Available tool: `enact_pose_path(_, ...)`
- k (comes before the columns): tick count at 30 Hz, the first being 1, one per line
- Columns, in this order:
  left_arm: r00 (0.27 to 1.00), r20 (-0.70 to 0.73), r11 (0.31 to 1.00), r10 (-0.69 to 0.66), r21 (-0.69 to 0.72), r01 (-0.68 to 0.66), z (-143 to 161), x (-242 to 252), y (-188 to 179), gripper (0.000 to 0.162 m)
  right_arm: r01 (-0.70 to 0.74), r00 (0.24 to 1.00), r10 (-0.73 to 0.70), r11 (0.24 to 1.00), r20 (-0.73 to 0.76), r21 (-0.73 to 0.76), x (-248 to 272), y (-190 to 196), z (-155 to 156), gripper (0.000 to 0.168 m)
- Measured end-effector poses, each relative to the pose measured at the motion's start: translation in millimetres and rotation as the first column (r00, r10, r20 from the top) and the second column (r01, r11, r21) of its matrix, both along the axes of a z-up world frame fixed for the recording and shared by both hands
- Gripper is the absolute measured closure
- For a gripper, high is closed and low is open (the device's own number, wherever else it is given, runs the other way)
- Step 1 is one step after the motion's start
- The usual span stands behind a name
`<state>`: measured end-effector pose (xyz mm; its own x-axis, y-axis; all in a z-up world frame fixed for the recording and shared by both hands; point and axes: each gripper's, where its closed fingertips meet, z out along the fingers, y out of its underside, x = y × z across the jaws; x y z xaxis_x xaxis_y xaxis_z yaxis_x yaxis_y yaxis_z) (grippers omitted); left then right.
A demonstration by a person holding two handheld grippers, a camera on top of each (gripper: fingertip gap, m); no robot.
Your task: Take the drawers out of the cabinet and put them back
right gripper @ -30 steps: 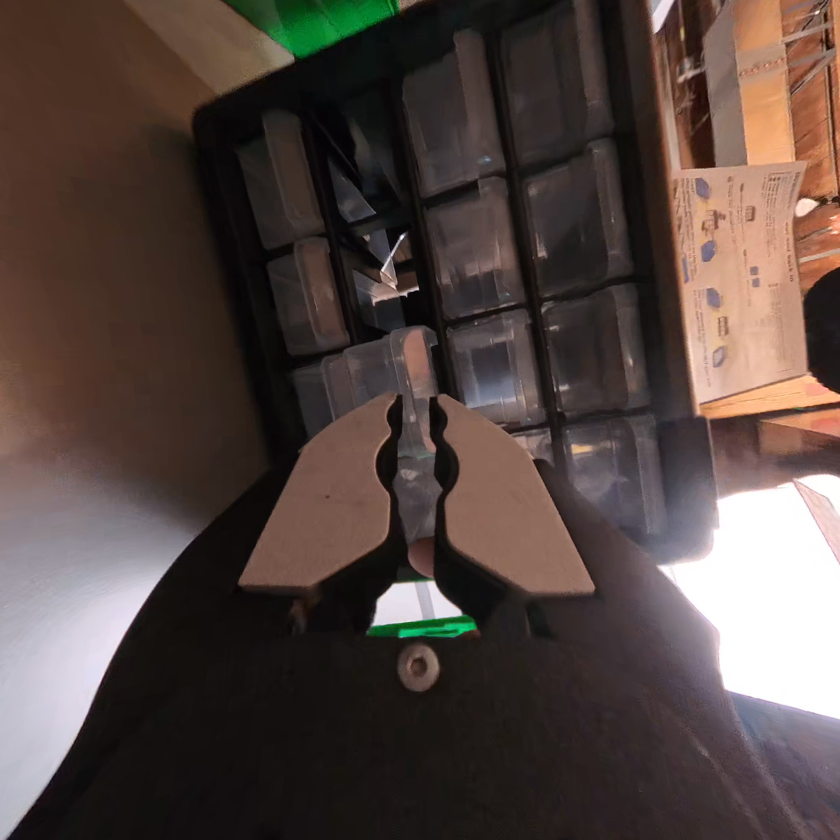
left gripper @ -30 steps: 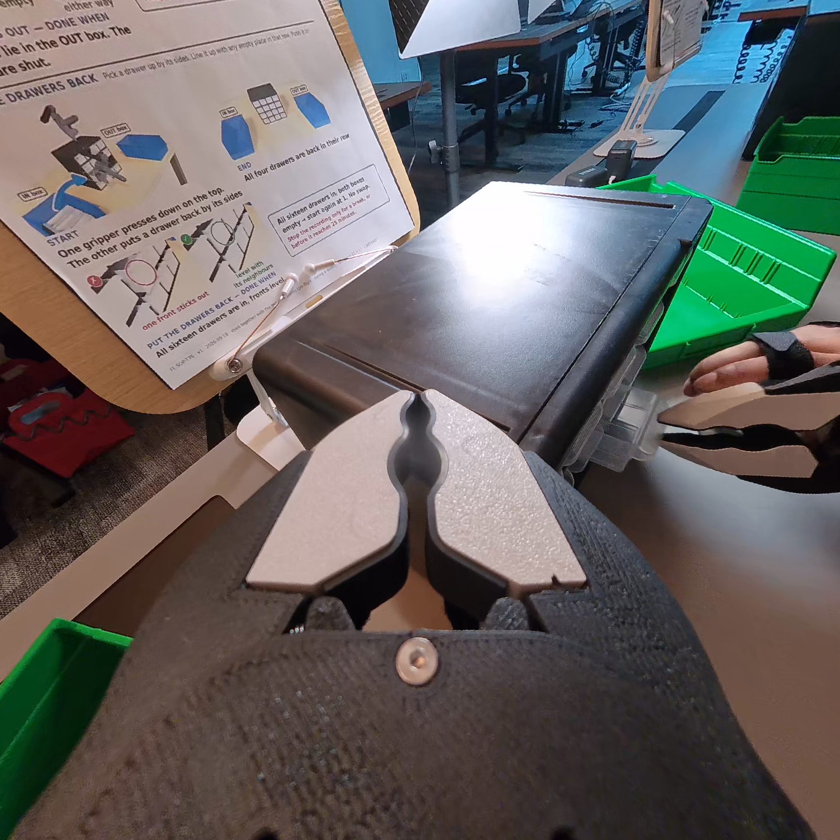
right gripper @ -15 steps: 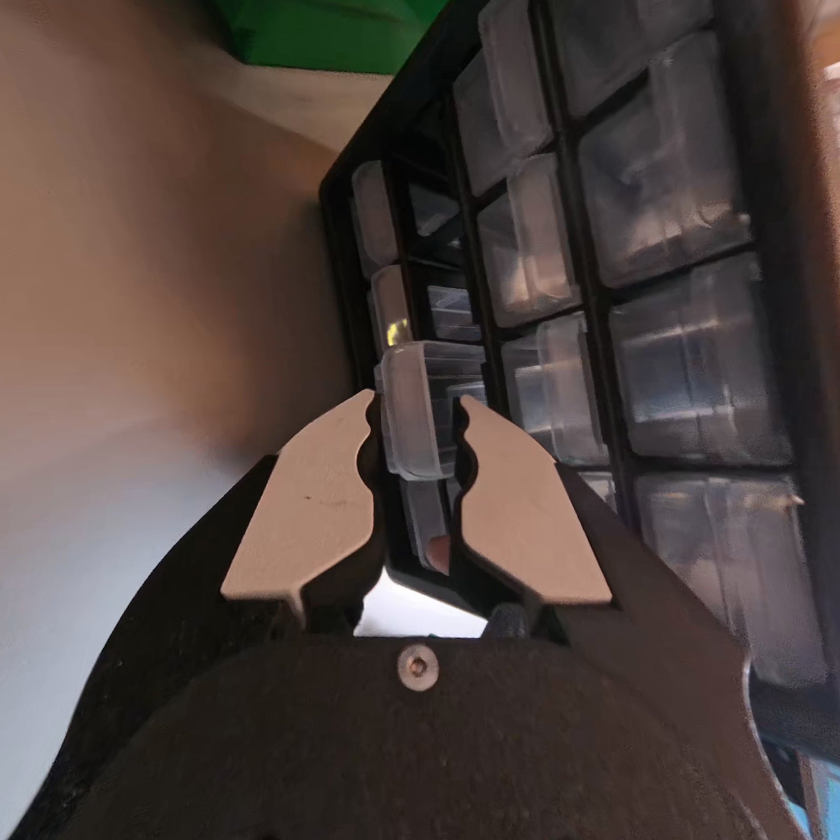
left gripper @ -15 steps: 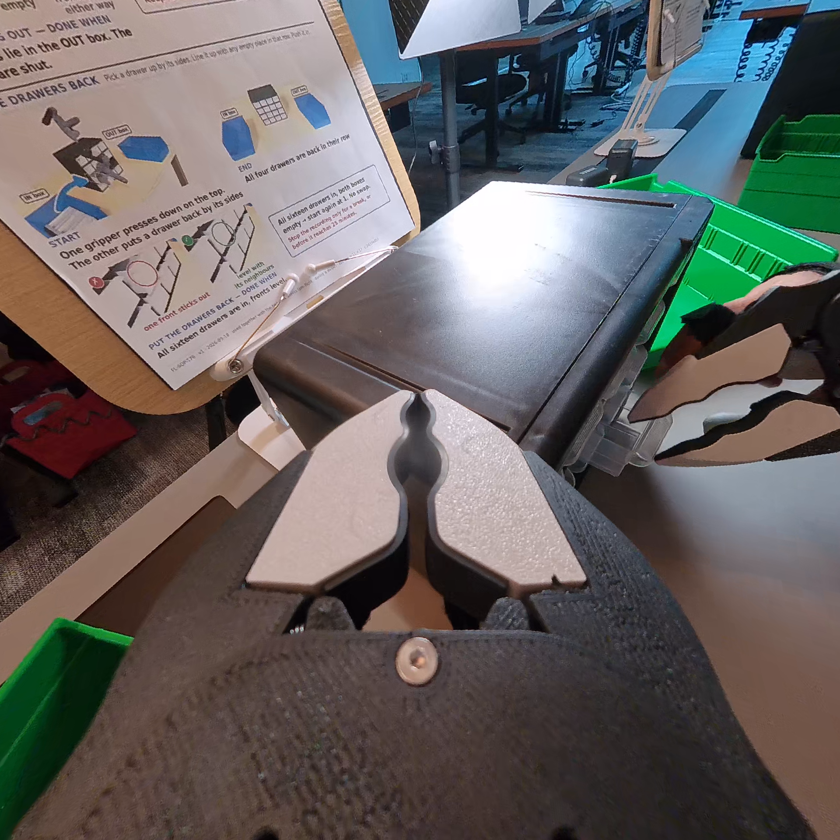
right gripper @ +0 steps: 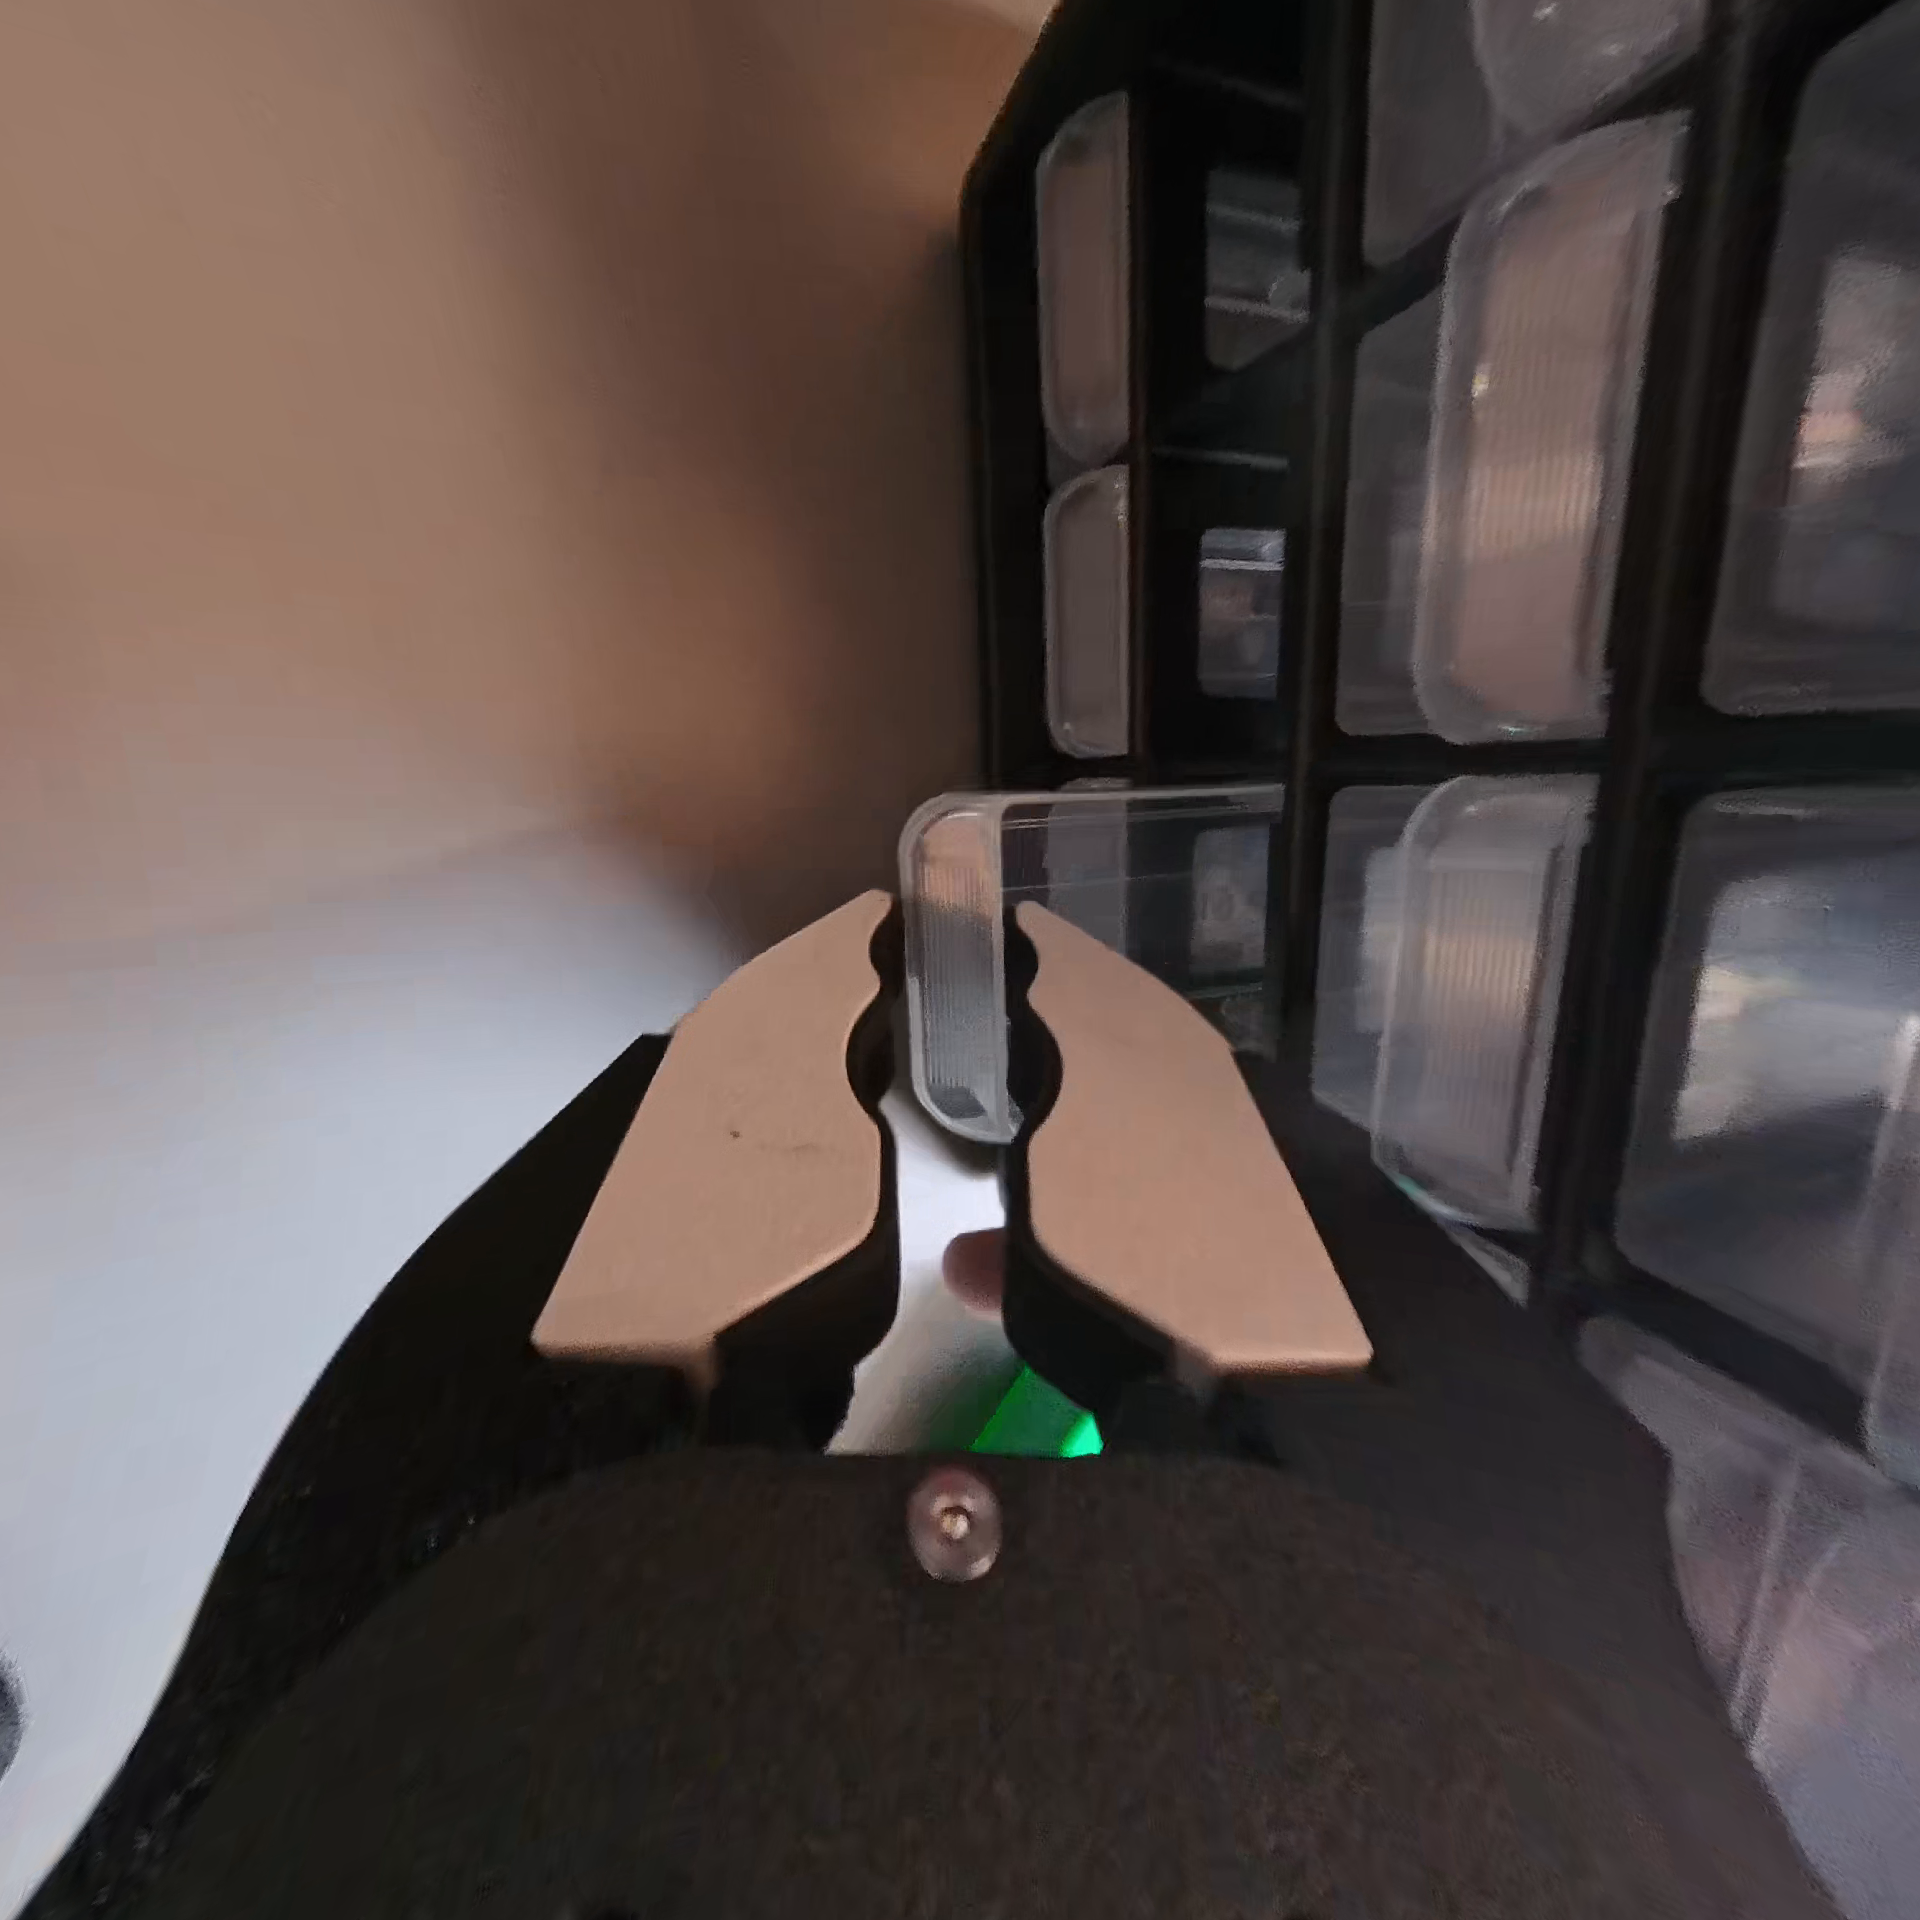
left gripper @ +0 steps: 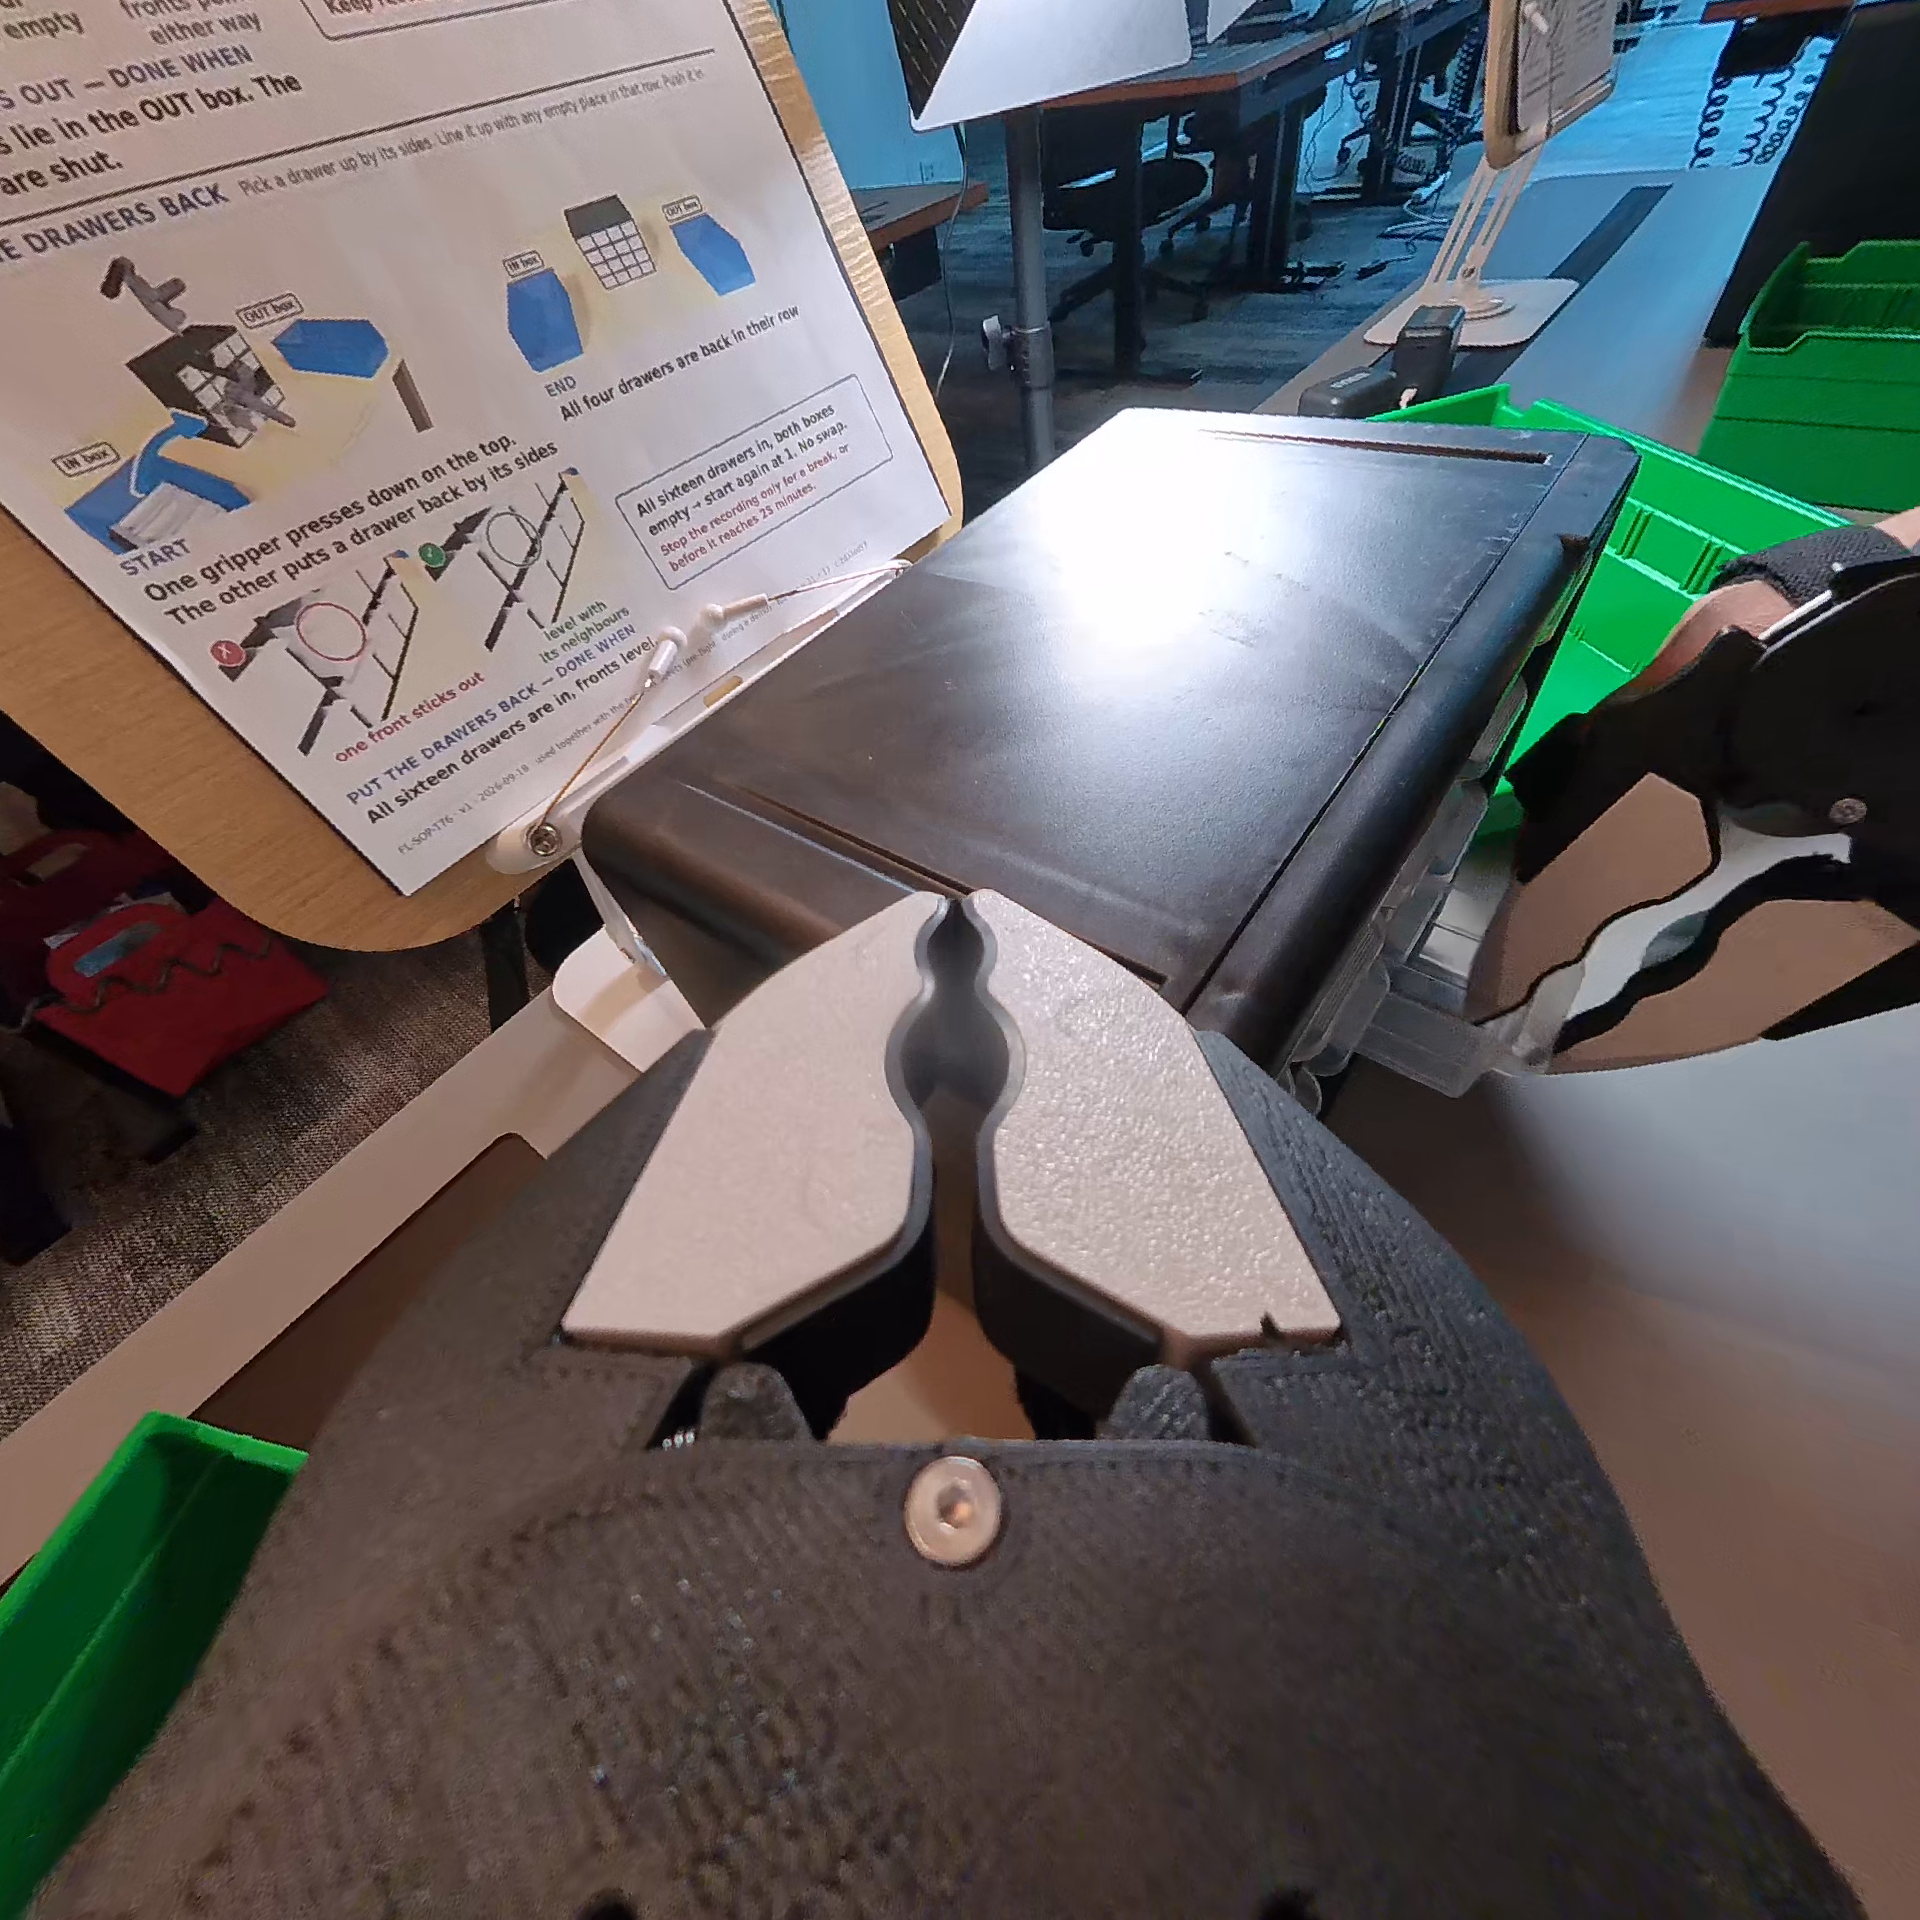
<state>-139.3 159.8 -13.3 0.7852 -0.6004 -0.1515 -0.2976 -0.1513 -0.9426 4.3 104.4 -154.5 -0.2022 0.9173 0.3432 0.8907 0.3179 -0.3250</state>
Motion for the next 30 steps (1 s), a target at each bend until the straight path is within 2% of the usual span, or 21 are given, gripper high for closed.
enact_pose_path(6, 1.0, -0.003, 1.0, 0.0, 0.001, 0.0, 0.0, 0.0, 0.1, 0.162, 0.028, 0.995, -0.001, 0.96, 0.098, -0.278, 17.3, -45.1, -1.0, 0.154)
enact_pose_path(12, 1.0, -0.01, 1.0, 0.001, 0.004, -0.001, 0.0, 0.2, -0.4, 0.162, 0.034, 0.999, -0.017, 0.85, 0.037, -0.526, 31.0, -101.5, 18.5, 0.154)
enact_pose_path(15, 1.0, -0.012, 1.0, 0.002, 0.005, -0.002, 0.0, 0.2, -0.4, 0.162, 0.018, 1.0, -0.02, 0.751, 0.004, -0.66, 40.9, -133.7, 34.5, 0.154)
enact_pose_path(18, 1.0, -0.011, 1.0, 0.004, 0.006, -0.004, 0.0, 0.2, -0.5, 0.162, -0.063, 0.993, -0.044, 0.579, -0.109, -0.813, 47.5, -167.0, 63.3, 0.154)
enact_pose_path(20, 1.0, -0.011, 1.0, 0.004, 0.007, -0.004, 0.0, 0.2, -0.7, 0.162, -0.143, 0.972, -0.093, 0.497, -0.216, -0.856, 52.2, -177.4, 84.9, 0.155)
enact_pose_path(22, 1.0, -0.01, 1.0, 0.004, 0.007, -0.004, 0.0, 0.2, -0.7, 0.162, -0.221, 0.924, -0.187, 0.448, -0.333, -0.866, 56.7, -176.4, 108.2, 0.155)
enact_pose_path(24, 1.0, -0.006, 1.0, 0.003, 0.005, -0.003, 0.0, 0.3, -0.6, 0.162, -0.202, 0.857, -0.332, 0.486, -0.394, -0.85, 60.9, -157.4, 121.4, 0.155)
enact_pose_path(26, 1.0, -0.001, 1.0, 0.001, 0.004, -0.001, 0.0, 0.3, -0.6, 0.162, -0.088, 0.771, -0.491, 0.548, -0.405, -0.832, 67.4, -127.7, 125.4, 0.155)
enact_pose_path(27, 1.0, 0.0, 1.0, 0.0, 0.003, 0.0, 0.0, 0.4, -0.6, 0.162, -0.011, 0.723, -0.574, 0.547, -0.384, -0.837, 72.3, -112.7, 124.9, 0.155)
enact_pose_path(30, 1.0, -0.002, 1.0, 0.001, 0.004, -0.001, 0.0, 0.3, -0.6, 0.162, 0.176, 0.528, -0.796, 0.445, -0.297, -0.878, 88.8, -70.6, 120.7, 0.155)
